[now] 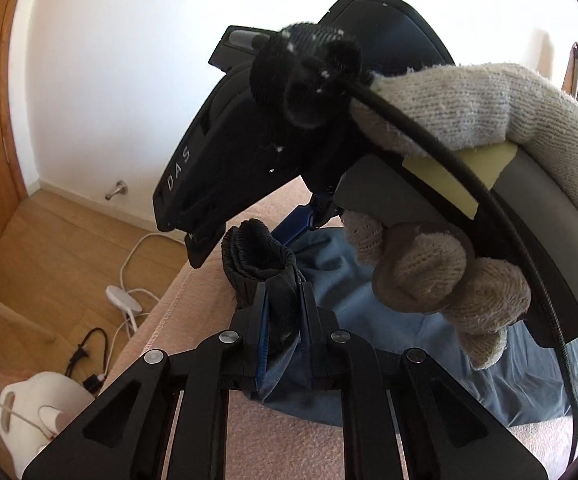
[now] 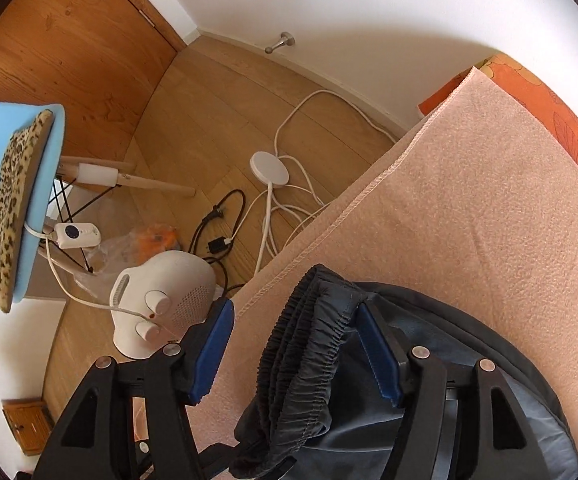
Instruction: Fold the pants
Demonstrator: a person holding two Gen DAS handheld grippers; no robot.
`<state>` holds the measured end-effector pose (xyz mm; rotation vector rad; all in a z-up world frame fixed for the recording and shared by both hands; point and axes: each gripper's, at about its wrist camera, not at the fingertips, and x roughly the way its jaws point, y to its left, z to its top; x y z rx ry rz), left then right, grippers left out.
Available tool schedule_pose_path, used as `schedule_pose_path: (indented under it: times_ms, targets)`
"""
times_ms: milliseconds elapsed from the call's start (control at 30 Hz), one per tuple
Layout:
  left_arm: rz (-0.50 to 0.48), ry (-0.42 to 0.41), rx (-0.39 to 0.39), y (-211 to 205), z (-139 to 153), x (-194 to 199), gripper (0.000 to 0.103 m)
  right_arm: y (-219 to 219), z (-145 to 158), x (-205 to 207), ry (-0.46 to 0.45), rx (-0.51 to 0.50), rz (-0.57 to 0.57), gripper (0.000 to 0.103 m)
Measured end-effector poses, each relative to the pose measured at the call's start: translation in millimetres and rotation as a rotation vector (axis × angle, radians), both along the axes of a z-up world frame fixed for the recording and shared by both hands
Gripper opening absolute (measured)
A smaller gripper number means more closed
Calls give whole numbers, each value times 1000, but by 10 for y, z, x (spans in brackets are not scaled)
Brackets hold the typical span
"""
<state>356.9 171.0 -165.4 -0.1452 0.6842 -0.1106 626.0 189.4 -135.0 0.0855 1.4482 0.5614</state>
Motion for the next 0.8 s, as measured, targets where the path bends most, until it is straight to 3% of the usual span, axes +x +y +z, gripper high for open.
schedule_pose_path:
  times_ms: [167, 233, 333, 533, 800]
  targets:
    - [4, 1, -7, 40, 3, 12, 12, -45, -26, -36, -22, -40, 15, 50]
    - [-8, -8, 9, -5, 18, 21, 12, -152, -4, -15, -4, -6, 3, 32]
    - [-30, -26, 38, -110, 48, -36, 12, -315, 63, -17, 16, 68, -30, 18]
    - [-52, -68, 23, -238, 161, -172, 12, -697, 304, -160, -9, 206, -97, 13]
    - [-153, -164, 44, -703, 725, -422, 12, -1400, 840, -553, -108, 342, -176, 12]
